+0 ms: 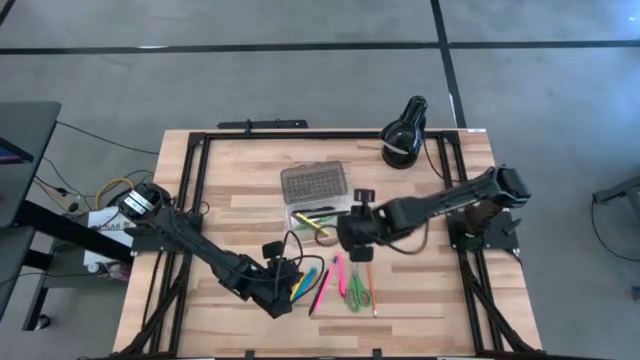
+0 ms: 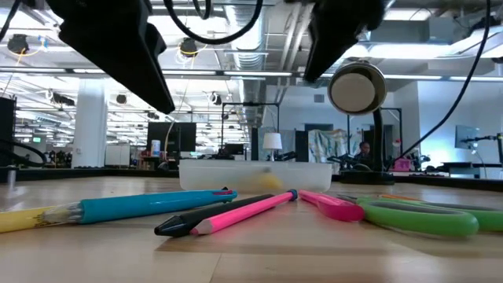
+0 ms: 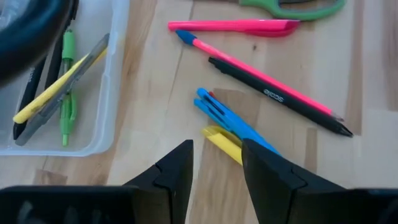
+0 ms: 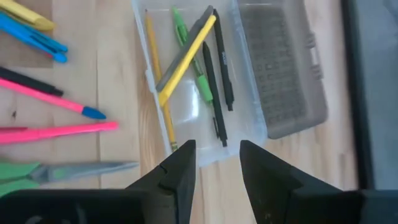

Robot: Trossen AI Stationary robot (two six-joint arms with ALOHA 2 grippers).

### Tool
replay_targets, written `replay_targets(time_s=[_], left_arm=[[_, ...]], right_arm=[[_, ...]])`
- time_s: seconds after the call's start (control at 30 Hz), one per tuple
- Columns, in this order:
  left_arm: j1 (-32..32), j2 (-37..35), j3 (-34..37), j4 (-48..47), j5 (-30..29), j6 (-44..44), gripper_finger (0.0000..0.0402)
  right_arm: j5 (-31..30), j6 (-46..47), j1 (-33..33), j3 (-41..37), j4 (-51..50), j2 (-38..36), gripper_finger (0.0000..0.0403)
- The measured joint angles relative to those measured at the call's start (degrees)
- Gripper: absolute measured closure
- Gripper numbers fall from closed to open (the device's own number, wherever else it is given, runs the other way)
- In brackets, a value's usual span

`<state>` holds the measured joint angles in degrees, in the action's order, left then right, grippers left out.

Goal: Pick & place school supplies into a supply box
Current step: Put the yellow pen into the transparent supply box

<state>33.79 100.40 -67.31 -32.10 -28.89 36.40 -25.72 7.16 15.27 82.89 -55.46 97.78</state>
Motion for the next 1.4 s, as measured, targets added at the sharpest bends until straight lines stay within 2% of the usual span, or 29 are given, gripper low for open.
replay_targets(time_s=[0.33,0.5,0.77,1.0,1.2,1.4], left_arm=[[-0.2,0.0,0.1,1.5,1.3,-0.1,0.0269],[-0.4,0.0,5.5,10.5,3.4,-1.4,0.0269],[-1.9,0.1,11.3,19.2,4.5,-0.9,0.0269],[-2.7,0.1,12.2,20.0,4.1,-0.9,0.0269],[-2.7,0.7,12.1,20.6,4.3,-1.0,0.0269],[-2.8,4.1,12.1,23.8,7.5,-4.0,0.0269]], right_arm=[[-13.0,7.0,12.2,0.0,-7.2,-4.9,0.0285],[-18.8,12.8,18.7,-0.6,-11.7,-7.8,0.0285],[-28.0,25.0,28.2,-8.9,-13.2,-15.6,0.0285],[-33.4,36.4,35.8,-18.3,-13.0,-20.1,0.0285],[-37.5,45.4,43.1,-24.7,-12.9,-20.7,0.0285],[-40.8,51.2,48.2,-27.3,-13.6,-20.7,0.0285]])
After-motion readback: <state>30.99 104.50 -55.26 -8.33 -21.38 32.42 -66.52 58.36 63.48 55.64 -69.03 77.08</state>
